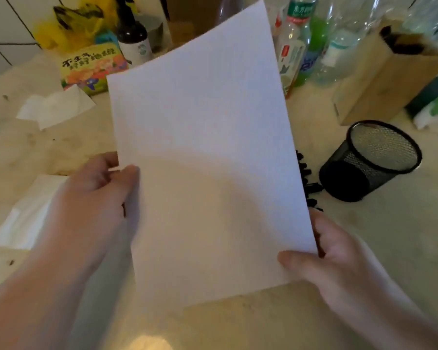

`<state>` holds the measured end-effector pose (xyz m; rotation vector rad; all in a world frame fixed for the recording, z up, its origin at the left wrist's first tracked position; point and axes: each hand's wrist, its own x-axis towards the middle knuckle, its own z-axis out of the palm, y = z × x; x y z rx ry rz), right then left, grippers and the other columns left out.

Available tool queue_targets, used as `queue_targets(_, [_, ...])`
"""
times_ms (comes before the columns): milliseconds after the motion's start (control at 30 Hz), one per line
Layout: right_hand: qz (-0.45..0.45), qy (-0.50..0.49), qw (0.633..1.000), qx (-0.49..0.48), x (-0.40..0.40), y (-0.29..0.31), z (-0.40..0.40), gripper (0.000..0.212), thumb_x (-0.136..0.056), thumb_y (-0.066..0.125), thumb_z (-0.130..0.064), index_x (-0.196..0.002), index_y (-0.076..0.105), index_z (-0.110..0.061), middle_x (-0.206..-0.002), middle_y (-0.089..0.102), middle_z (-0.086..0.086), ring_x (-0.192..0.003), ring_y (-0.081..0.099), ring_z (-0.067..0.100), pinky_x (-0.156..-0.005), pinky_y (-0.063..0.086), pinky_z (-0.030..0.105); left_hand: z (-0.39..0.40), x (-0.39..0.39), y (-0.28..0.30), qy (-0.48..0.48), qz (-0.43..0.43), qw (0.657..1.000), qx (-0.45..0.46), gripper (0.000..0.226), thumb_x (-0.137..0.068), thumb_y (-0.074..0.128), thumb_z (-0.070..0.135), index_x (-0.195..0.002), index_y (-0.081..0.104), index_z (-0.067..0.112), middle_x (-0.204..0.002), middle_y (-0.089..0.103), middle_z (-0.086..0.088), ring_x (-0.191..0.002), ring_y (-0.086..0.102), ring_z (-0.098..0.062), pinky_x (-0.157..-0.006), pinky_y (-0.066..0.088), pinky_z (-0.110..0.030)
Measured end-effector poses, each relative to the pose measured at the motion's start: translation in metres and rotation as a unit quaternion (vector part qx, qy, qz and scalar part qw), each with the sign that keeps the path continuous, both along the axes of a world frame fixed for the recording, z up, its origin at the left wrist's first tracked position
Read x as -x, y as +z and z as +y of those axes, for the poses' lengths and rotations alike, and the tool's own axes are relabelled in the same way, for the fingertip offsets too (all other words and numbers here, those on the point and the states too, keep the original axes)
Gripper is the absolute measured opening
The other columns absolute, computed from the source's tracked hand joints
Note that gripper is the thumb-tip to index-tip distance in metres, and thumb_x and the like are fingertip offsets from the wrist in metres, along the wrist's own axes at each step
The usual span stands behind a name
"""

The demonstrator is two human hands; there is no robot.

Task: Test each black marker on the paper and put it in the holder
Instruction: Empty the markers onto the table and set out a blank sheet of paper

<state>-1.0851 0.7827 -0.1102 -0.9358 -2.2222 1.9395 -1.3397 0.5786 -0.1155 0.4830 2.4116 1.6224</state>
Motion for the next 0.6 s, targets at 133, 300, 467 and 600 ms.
queue_targets(133, [0.024,0.07,0.996,-0.057,0.0,0.016,0.003,0.049,-0.072,0.072,-0.02,-0.112,0.069,-0.049,-0.108,0.08,-0.013,-0.097,0.077,0.012,-0.08,0.063,0.041,0.001,-0.019,0.005,0.006,0.097,0.995,0.034,0.022,-0.085,0.052,0.049,-0.1,0.065,0.039,-0.052,0.069,0.004,-0.043,0.064,-0.017,-0.056,0.053,-0.045])
queue_targets(300, [0.076,0.012,0.99,-0.121,-0.012,0.024,-0.015,0.04,-0.072,0.067,-0.022,-0.109,0.071,-0.035,-0.1,0.081,-0.004,-0.091,0.078,0.022,-0.09,0.059,0.058,-0.017,-0.072,0.02,-0.049,0.094,0.991,0.085,0.023,-0.08,0.048,0.05,-0.096,0.064,0.048,-0.071,0.073,0.022,-0.059,0.068,-0.003,-0.068,0.058,-0.045])
queue_targets(467, [0.066,0.02,0.986,-0.15,-0.066,0.004,-0.057,0.055,-0.069,0.059,-0.035,-0.121,0.06,-0.053,-0.111,0.078,-0.013,-0.096,0.077,0.019,-0.089,0.058,0.057,-0.057,-0.124,0.017,-0.067,0.091,0.986,0.122,0.018,-0.086,0.052,0.041,-0.092,0.065,0.052,-0.071,0.072,0.022,-0.057,0.066,-0.002,-0.062,0.056,-0.037])
queue_targets(600, [0.053,0.02,0.991,-0.117,-0.099,-0.012,-0.071,0.055,-0.067,0.062,-0.035,-0.116,0.06,-0.059,-0.112,0.079,-0.011,-0.097,0.078,0.021,-0.091,0.057,0.056,-0.08,-0.155,0.009,-0.1,0.065,0.981,0.152,0.023,-0.088,0.053,0.034,-0.088,0.066,0.053,-0.067,0.073,0.017,-0.048,0.064,-0.004,-0.045,0.047,-0.026])
